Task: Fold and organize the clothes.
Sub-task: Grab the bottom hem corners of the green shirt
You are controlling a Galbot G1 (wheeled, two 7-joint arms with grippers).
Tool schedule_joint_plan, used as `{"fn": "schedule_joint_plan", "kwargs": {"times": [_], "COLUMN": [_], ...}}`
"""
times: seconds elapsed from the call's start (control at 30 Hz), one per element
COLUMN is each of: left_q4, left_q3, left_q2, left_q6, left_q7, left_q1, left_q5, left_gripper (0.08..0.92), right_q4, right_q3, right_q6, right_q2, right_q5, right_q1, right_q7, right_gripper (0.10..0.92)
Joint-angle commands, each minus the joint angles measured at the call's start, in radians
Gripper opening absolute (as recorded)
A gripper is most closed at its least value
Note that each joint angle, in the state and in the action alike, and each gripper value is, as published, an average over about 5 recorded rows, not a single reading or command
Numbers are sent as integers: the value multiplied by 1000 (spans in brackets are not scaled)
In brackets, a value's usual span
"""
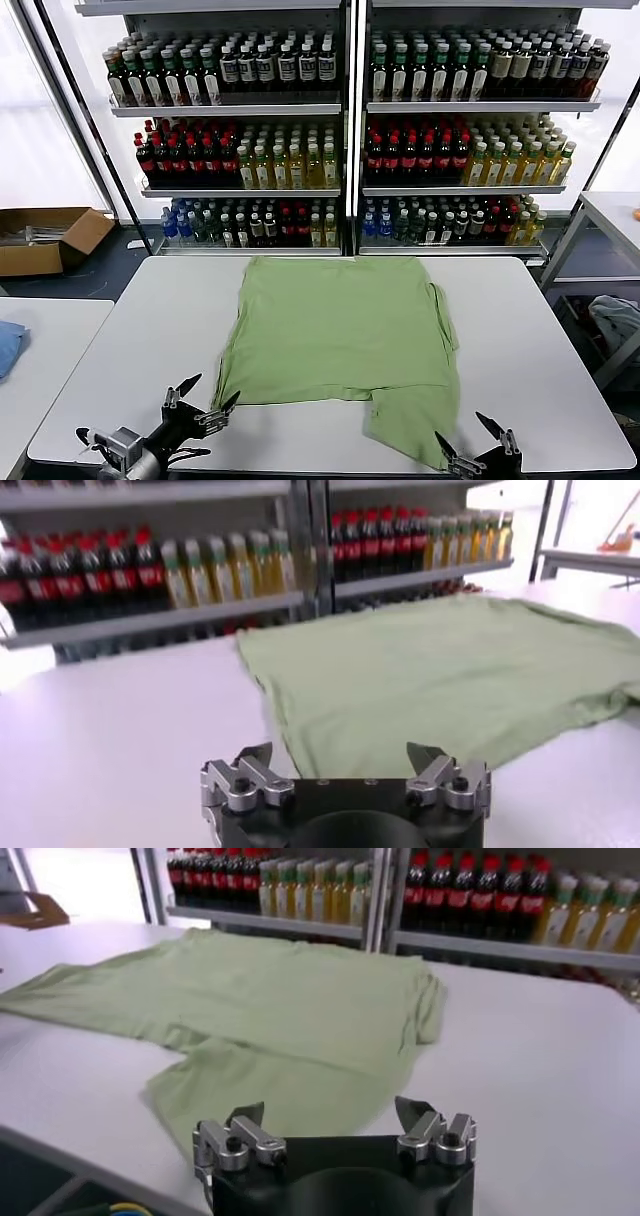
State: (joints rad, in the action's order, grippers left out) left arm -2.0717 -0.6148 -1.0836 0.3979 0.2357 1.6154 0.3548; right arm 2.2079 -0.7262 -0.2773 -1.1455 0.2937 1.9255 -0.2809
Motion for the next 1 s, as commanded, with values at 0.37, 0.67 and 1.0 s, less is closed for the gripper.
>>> {"fn": "schedule_joint_plan", "kwargs": {"times": [0.37, 0.67, 1.0], "left_q4": [83, 108, 83], "left_q3": [71, 82, 81], "left_q2": [26, 15, 7], "left_q6": [97, 92, 70], "left_q7": [-80, -78, -58], "left_q1": [-87, -79, -50], "left_q5": [97, 98, 95], "left_gripper": [823, 758, 472], "right_q4": [-17, -30, -26], "right_q3": [87, 98, 90], "right_q6": [-51, -45, -4], "right_q2": [9, -1, -12], "right_q5": [-9, -13, -8], "right_q1": [-29, -20, -23], "right_q7": [25, 28, 12], "right_gripper": [612, 352, 113]}}
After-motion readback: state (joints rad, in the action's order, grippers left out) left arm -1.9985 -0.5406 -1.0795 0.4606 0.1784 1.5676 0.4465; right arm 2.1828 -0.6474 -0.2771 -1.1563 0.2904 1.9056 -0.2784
